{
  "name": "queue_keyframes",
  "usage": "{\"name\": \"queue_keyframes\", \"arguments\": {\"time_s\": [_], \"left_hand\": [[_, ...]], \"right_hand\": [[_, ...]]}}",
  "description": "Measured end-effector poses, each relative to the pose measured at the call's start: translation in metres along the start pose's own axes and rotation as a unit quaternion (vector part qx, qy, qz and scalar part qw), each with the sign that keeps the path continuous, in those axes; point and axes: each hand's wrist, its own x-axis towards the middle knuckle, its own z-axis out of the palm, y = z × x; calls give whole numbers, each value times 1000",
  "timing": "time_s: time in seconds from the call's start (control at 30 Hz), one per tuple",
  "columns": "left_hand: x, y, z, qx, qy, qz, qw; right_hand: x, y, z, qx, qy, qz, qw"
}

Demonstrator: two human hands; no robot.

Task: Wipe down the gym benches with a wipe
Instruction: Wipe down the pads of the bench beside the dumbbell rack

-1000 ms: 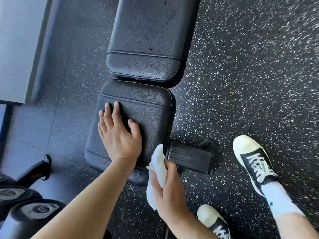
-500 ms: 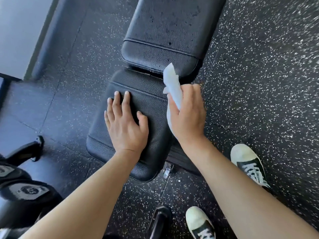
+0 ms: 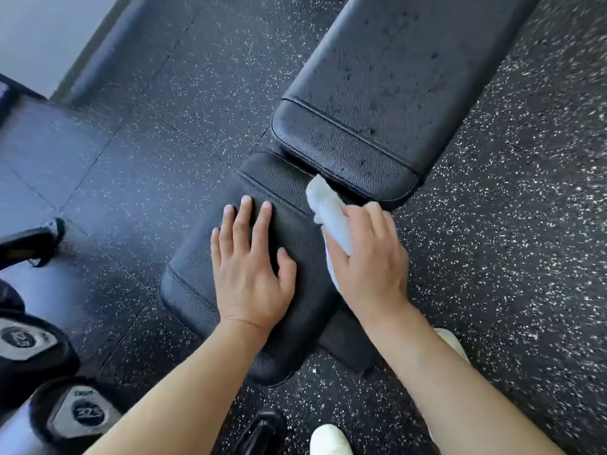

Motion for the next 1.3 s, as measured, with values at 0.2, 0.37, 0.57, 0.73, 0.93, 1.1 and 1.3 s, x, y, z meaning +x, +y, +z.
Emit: {"name": "queue_keyframes", "arguments": {"time_s": [0.2,0.37,0.57,0.73,0.93,1.1,1.3], "left_hand": [[1,-3,1,6,-4,2,1000],[4,-2,0,7,-6,3,1000],[3,-3,2,1,4,1,1000],[1,-5,3,-17,-7,2,1000],[2,-4,2,-45,-7,2,999],[0,-5,1,-69,3,-2,998],[1,-5,0,-61,3,-26,998]], "right_hand": [[69,-37,24,-49,-63,-105,991],[131,-73,51,-41,-147,-183,971],[151,-81,67,-40,-173,-219,959],[98,-37,24,-18,-180,-215,960],[63,0,-6,-61,-204,-252,944],[96,-40,16,-112,-229,-274,927],[154,-99,77,-83,-234,-324,913]]}}
